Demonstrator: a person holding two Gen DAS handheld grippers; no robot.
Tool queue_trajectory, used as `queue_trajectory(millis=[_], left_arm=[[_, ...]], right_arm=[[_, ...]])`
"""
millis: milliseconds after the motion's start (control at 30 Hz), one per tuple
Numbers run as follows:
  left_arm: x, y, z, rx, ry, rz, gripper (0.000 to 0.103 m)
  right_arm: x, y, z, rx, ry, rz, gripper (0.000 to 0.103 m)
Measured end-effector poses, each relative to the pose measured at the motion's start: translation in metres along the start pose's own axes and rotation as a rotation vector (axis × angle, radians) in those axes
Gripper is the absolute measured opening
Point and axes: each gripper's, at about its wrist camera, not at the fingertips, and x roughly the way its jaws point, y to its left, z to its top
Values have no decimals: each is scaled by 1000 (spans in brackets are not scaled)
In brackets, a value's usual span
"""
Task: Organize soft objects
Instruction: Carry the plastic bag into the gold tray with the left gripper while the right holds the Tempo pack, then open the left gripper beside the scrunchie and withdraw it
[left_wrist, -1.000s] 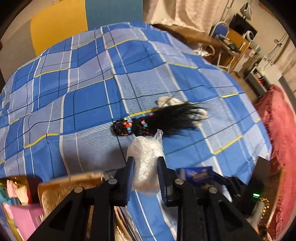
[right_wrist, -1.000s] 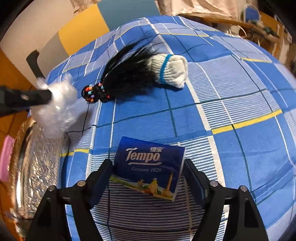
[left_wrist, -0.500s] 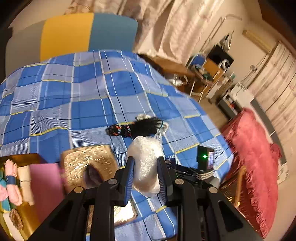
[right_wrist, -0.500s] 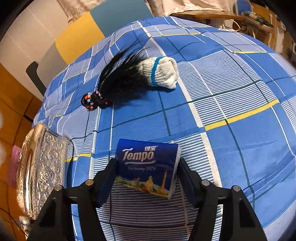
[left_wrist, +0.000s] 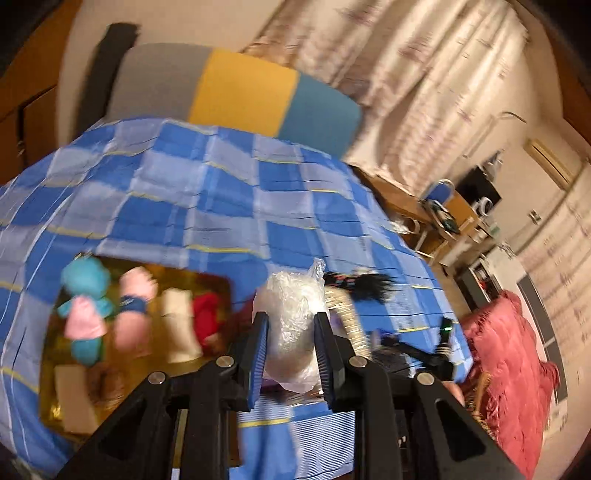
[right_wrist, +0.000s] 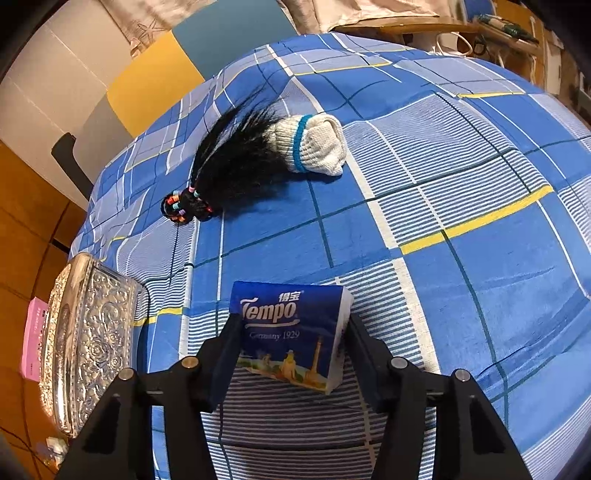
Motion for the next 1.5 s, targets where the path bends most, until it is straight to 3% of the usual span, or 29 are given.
queue_trajectory(millis=[233, 367, 667, 800, 967, 1233, 1433, 1500], left_arm=[[26, 74, -36, -122, 61, 69, 24], [45, 105, -55, -181, 123, 90, 24], [66, 136, -74, -121, 180, 241, 24], [64, 146, -80, -94, 175, 276, 24], [64, 159, -91, -67, 188, 320, 30], [30, 161, -102, -102, 87, 183, 58], [3, 158, -103, -95, 11, 118, 59], [-3, 158, -104, -97, -24, 113, 59]], right_arm=[[2, 6, 0, -40, -1, 1, 65], [1, 12, -3, -45, 4, -7, 75], [-20, 35, -8, -131, -67, -117, 89], [-31, 34, -4, -97, -91, -135, 97], [-32, 41, -2, -88, -78, -168, 101], [8, 44, 3, -36, 34, -276, 101], [28, 43, -1, -24, 85, -373, 100], [26, 43, -2, -39, 66, -384, 92]])
